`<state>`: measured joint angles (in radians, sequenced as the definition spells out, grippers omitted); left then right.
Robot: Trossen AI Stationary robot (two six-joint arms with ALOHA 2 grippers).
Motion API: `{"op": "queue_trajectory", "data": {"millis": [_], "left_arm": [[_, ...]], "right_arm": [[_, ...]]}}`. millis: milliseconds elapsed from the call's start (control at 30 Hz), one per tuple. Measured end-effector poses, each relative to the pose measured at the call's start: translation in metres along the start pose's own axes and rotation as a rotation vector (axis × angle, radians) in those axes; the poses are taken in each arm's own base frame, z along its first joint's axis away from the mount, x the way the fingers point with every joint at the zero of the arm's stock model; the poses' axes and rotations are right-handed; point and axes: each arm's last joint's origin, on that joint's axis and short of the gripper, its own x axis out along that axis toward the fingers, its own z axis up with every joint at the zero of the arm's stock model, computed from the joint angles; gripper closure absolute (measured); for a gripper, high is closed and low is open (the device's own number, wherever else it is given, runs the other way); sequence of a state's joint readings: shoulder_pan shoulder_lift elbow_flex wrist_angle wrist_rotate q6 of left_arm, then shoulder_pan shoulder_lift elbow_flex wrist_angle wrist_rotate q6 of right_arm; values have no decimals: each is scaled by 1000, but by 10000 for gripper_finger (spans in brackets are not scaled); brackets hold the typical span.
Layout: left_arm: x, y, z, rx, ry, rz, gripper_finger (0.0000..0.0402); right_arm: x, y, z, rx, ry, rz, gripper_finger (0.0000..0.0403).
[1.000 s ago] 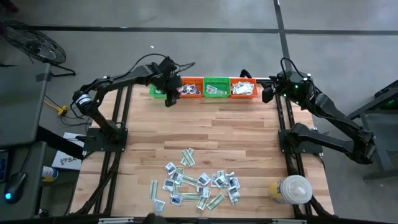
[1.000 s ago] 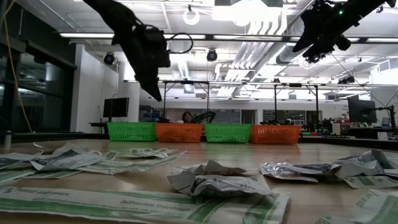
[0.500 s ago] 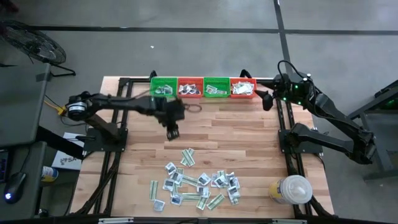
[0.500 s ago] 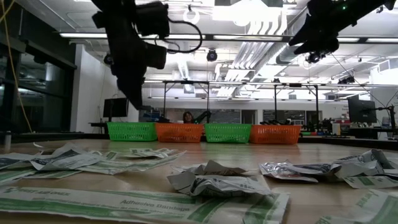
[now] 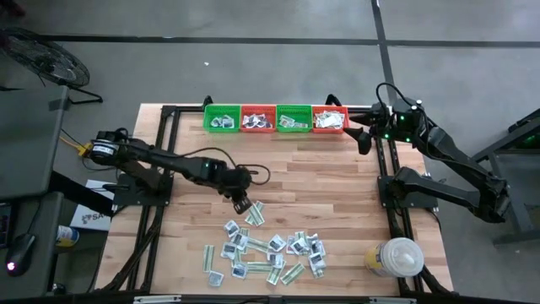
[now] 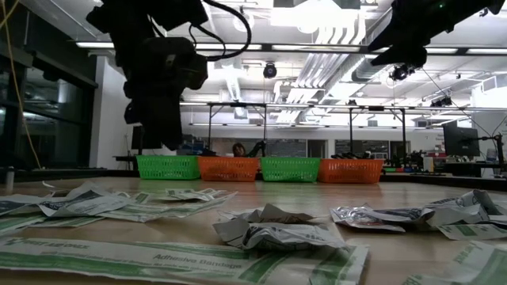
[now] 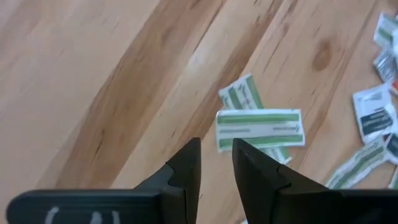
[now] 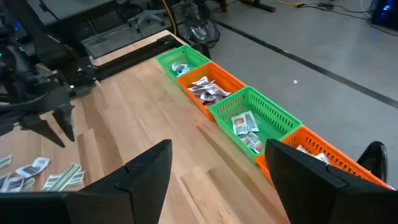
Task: Pick & Place First Aid Supplies
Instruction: Put the green bandage pack in the right orange bin
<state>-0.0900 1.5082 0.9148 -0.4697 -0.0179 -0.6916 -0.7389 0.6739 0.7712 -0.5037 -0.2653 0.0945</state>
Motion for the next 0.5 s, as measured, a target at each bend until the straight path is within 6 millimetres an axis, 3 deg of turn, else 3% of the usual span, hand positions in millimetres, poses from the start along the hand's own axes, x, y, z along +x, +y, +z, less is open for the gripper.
{"op": "queue_trajectory", "data": {"millis": [167,500], "left_arm": [[8,-4,-3,-9,-21,-18,302],[40,-6,-4,7,41,-63,222]], "right_arm": [[0,1,0,-1,3,31,151],[0,1,1,-7,-4,34,151]]}}
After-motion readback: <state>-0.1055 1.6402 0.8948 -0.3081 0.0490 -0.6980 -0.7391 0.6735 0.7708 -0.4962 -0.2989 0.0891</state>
